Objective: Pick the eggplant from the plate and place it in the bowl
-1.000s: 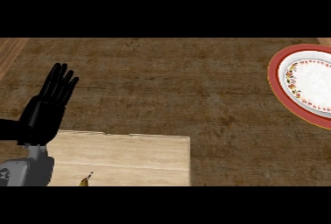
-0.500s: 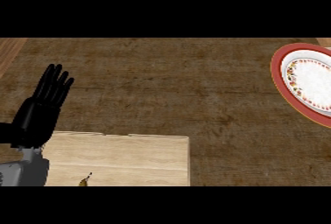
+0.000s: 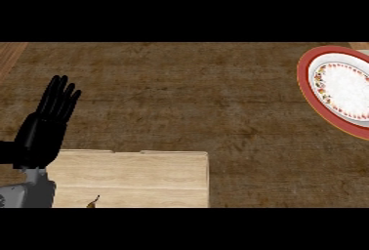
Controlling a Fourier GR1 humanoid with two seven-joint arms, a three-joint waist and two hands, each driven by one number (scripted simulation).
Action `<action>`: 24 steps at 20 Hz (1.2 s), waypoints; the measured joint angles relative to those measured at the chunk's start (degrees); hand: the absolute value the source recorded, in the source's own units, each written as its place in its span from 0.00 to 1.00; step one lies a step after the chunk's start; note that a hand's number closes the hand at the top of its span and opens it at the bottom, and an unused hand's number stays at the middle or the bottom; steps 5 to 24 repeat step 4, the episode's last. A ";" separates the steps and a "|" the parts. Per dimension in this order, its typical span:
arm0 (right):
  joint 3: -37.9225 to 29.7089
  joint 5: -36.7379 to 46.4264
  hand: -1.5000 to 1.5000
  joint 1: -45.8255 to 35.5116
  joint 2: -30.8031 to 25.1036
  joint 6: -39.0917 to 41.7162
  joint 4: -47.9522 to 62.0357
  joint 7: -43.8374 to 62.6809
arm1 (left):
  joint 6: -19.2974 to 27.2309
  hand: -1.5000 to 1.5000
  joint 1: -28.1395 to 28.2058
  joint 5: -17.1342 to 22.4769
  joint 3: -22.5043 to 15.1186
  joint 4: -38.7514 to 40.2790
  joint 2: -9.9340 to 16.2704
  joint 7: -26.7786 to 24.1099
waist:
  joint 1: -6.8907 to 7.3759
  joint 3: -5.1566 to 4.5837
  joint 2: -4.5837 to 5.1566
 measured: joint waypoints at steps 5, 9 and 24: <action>-0.72 -0.61 0.00 3.87 -1.48 3.16 0.62 -1.37 | -0.06 0.50 -0.69 0.52 0.83 0.31 0.51 0.42 | -0.33 0.10 -0.04; -0.72 -0.61 0.00 3.87 -1.48 3.16 0.62 -1.37 | -0.06 0.50 -0.69 0.52 0.83 0.31 0.51 0.42 | -0.33 0.10 -0.04; -0.72 -0.61 0.00 3.87 -1.48 3.16 0.62 -1.37 | -0.06 0.50 -0.69 0.52 0.83 0.31 0.51 0.42 | -0.33 0.10 -0.04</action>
